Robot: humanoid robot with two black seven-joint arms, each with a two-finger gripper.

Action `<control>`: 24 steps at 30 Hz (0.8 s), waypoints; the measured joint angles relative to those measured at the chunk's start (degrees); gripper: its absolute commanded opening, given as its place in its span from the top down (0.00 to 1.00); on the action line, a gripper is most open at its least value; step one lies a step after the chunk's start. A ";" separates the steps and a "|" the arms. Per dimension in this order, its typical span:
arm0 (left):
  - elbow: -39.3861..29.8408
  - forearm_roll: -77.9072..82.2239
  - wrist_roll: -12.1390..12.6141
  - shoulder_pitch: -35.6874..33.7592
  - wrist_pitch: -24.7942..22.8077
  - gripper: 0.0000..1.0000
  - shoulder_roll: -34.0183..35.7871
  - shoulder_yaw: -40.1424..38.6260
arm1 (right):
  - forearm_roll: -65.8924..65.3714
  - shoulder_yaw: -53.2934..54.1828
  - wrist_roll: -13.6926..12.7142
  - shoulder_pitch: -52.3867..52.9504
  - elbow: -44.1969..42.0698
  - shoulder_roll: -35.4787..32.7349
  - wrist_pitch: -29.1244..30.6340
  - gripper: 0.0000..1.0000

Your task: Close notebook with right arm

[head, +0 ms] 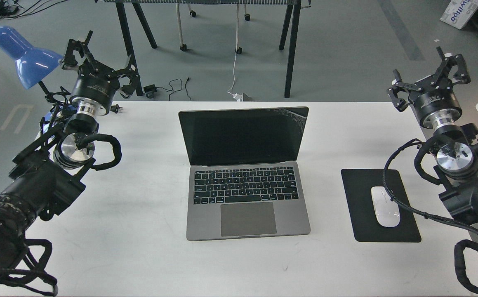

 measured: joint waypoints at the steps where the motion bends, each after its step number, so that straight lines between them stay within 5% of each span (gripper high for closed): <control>1: 0.00 0.00 0.00 0.00 0.00 0.00 0.00 0.00 | 0.00 -0.46 0.00 0.18 -0.03 0.00 0.02 0.00; 15: -0.07 0.08 -0.21 0.00 0.00 0.00 0.01 -0.03 | -0.90 -12.43 0.85 5.49 -0.16 3.26 -2.14 0.00; 24: -0.08 0.07 -0.17 0.00 0.00 0.00 0.06 0.00 | -0.90 -17.46 0.83 13.55 -5.68 13.81 -2.57 0.00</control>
